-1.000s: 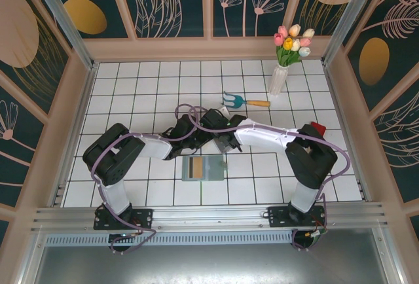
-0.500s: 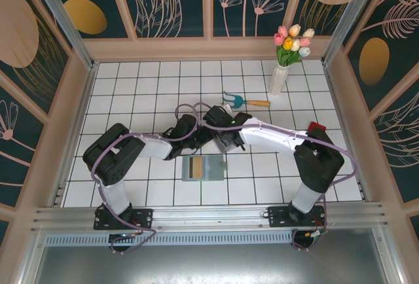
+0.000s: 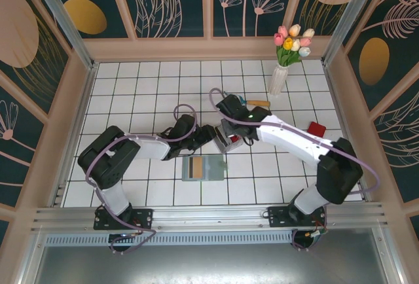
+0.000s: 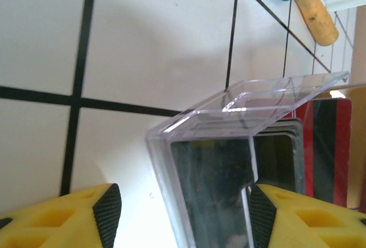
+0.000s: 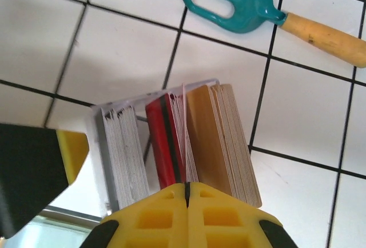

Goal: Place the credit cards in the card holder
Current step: Pick up the credit card from the storage box, then insert the credit card into the card slot.

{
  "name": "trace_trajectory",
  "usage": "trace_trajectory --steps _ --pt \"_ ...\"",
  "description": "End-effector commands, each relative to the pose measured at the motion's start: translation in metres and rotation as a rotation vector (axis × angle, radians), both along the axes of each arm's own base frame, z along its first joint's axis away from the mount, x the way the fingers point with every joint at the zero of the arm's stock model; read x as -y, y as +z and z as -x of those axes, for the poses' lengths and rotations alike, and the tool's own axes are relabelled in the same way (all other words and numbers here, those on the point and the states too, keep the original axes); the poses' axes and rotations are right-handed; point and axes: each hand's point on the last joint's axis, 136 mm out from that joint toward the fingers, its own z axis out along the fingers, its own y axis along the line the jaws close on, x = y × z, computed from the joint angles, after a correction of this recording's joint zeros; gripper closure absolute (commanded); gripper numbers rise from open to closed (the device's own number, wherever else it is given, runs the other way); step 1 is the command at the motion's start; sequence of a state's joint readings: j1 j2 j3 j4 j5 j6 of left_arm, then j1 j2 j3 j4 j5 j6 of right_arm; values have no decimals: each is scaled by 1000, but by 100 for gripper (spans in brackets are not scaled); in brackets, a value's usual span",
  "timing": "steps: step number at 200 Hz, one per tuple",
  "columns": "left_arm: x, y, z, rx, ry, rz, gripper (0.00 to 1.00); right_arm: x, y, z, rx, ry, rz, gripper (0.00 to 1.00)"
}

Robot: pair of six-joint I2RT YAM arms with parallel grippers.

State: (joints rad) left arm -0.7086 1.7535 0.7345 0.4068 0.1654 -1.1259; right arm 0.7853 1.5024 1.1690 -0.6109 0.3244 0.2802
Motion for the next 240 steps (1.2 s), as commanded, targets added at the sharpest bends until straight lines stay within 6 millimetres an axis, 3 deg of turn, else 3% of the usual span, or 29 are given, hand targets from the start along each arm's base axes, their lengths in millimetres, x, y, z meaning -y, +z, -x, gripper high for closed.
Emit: trace_trajectory --steps 1,31,86,120,149,176,240 --pt "-11 13 2 30 1 -37 34 -4 15 3 -24 -20 -179 100" --pt "-11 49 2 111 2 24 30 -9 43 5 -24 -18 -397 100" --pt "-8 164 21 359 -115 356 21 -29 119 25 -30 73 -1004 100" --pt "-1 205 30 428 -198 469 23 -35 135 35 -46 117 -1132 100" --pt "6 218 33 438 -233 542 30 -42 142 42 -77 164 -1192 100" --pt "5 226 34 453 -230 585 46 -43 140 43 -87 171 -1191 100" --pt "-1 232 37 451 -206 609 86 -39 111 43 -138 118 -1134 100"
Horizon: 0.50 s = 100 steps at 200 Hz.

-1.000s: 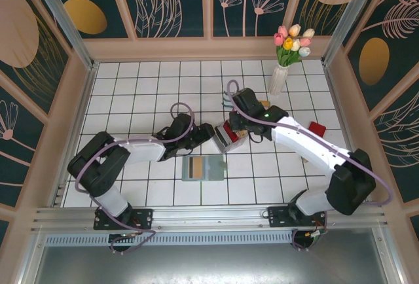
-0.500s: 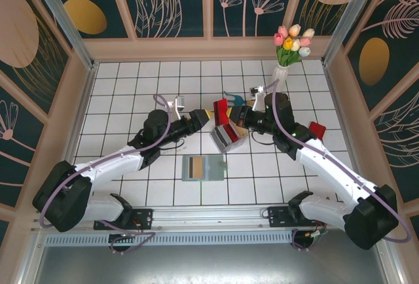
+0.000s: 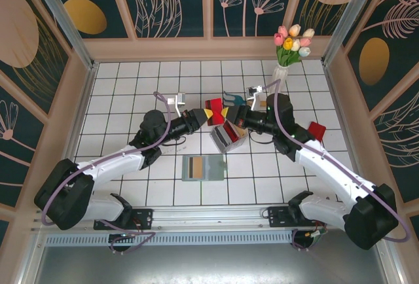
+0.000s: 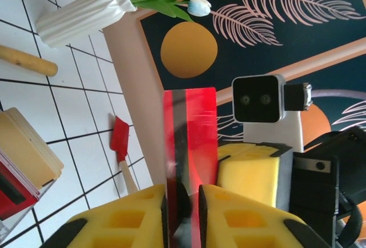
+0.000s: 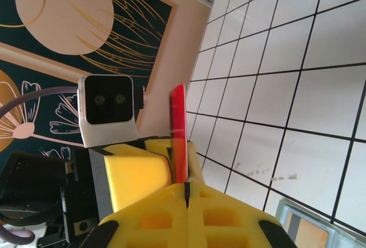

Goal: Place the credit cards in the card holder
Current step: Insert the credit card into the card slot.

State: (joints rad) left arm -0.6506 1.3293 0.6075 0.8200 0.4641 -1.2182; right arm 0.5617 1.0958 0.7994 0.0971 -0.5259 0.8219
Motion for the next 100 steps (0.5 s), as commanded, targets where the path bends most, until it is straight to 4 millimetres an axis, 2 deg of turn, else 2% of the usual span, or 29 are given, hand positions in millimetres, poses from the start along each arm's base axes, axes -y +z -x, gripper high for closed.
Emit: trace_trajectory --steps 1,13,36,50,73,86,100 --pt "-6 15 4 40 0 44 87 5 -10 -2 -24 -5 6 100" --pt "-9 13 3 18 20 39 93 11 -18 -7 -44 -29 25 100" --pt "-17 -5 4 -34 59 -29 95 24 -48 -11 -102 -96 139 81" --pt "-28 -35 4 -77 105 -162 95 34 -70 -7 -125 -118 216 72" --pt "-57 -88 16 -146 188 -319 98 47 -110 7 -183 -148 307 66" --pt "-68 -113 28 -162 211 -362 100 47 -136 23 -223 -149 338 62" --pt "-74 -134 42 -175 216 -403 100 42 -154 35 -251 -130 324 61"
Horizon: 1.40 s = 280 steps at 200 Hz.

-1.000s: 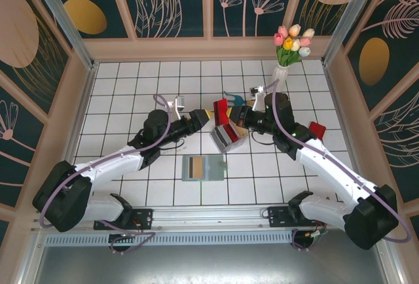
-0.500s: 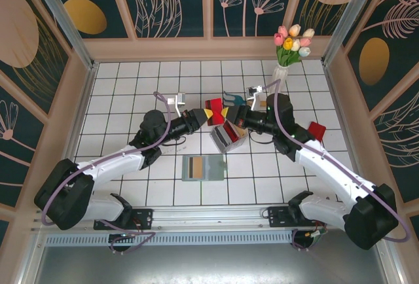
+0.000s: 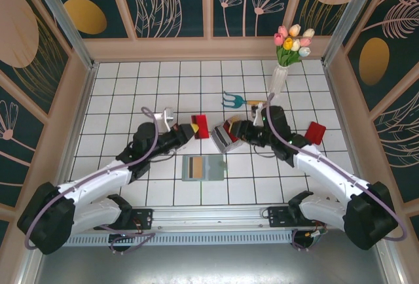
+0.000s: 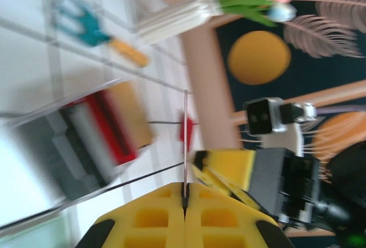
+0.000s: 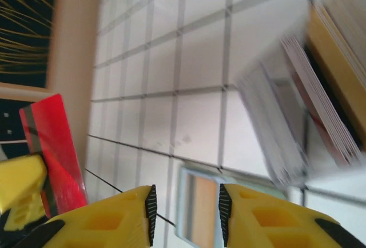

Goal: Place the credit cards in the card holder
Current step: Insert the credit card into the card slot.

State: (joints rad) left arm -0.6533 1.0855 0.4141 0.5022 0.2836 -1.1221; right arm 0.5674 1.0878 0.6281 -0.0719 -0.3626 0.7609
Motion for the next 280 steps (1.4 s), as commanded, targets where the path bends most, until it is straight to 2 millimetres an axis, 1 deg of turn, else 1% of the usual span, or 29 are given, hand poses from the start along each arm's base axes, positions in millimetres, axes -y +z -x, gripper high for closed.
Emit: trace_trajectory --steps 1,10,30,47,71,106,137,166,179,198,228,252,269,280 --pt "-21 -61 19 -69 46 -173 100 6 -40 23 -62 -14 56 61" --pt "-22 -71 27 -79 45 -187 100 2 -49 30 -75 -3 43 61" --pt "-21 -89 41 -97 30 -210 100 -10 -62 41 -90 20 36 61" --pt "-19 -93 46 -98 10 -210 100 -15 -71 45 -102 26 53 61" --pt "-11 -93 50 -91 -27 -191 100 -19 -81 46 -115 30 69 61" --pt "1 -97 49 -106 -61 -158 100 -20 -93 46 -134 33 86 61" --pt "4 -113 48 -138 -65 -201 100 -21 -100 46 -151 36 93 62" --pt "4 -132 53 -178 -69 -256 100 -22 -109 47 -170 42 107 63" --pt "5 -136 55 -186 -76 -258 100 -23 -113 48 -180 47 112 63" --pt "10 -139 57 -192 -95 -257 100 -25 -119 52 -198 62 117 66" --pt "12 -144 59 -204 -112 -265 99 -28 -132 58 -237 84 141 76" --pt "15 -148 62 -229 -122 -261 99 -31 -137 61 -250 96 147 83" --pt "19 -147 63 -247 -132 -232 98 -33 -138 62 -254 97 141 85" --pt "22 -142 64 -253 -135 -189 98 -34 -138 63 -255 96 139 86"
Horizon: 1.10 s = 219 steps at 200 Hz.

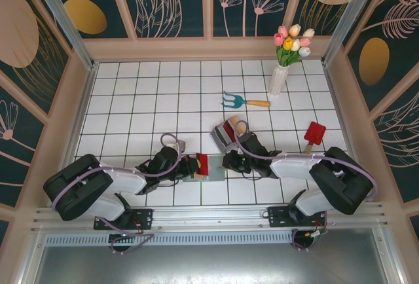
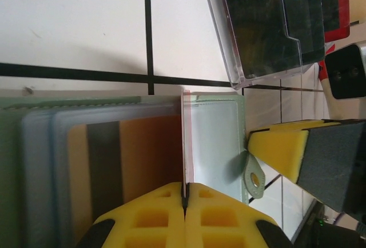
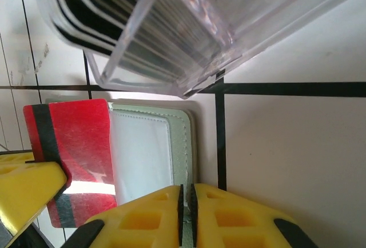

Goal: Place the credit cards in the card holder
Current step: Insert the credit card into the card slot.

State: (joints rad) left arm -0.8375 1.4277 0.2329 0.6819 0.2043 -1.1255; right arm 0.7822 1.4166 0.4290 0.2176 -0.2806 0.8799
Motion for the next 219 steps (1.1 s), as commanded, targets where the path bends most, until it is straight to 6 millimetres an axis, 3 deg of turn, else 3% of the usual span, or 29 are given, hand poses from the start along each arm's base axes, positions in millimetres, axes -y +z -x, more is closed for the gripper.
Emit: trace_trajectory --steps 1,41,95,115,177,219 --pt "10 6 4 -28 -15 69 98 -5 -4 7 -24 16 -12 86" --pt "4 1 8 -52 0 46 97 -2 -4 7 -22 3 2 87" --pt "18 -2 16 -103 -60 61 97 -3 -6 6 -26 1 12 87" --pt "8 -17 20 -171 -17 19 97 -1 -5 6 -20 -7 19 87" --pt "-11 -19 26 -190 29 -42 96 0 -6 5 -18 -7 34 87" --pt "4 -12 19 -174 7 10 95 -3 -6 5 -22 1 27 87"
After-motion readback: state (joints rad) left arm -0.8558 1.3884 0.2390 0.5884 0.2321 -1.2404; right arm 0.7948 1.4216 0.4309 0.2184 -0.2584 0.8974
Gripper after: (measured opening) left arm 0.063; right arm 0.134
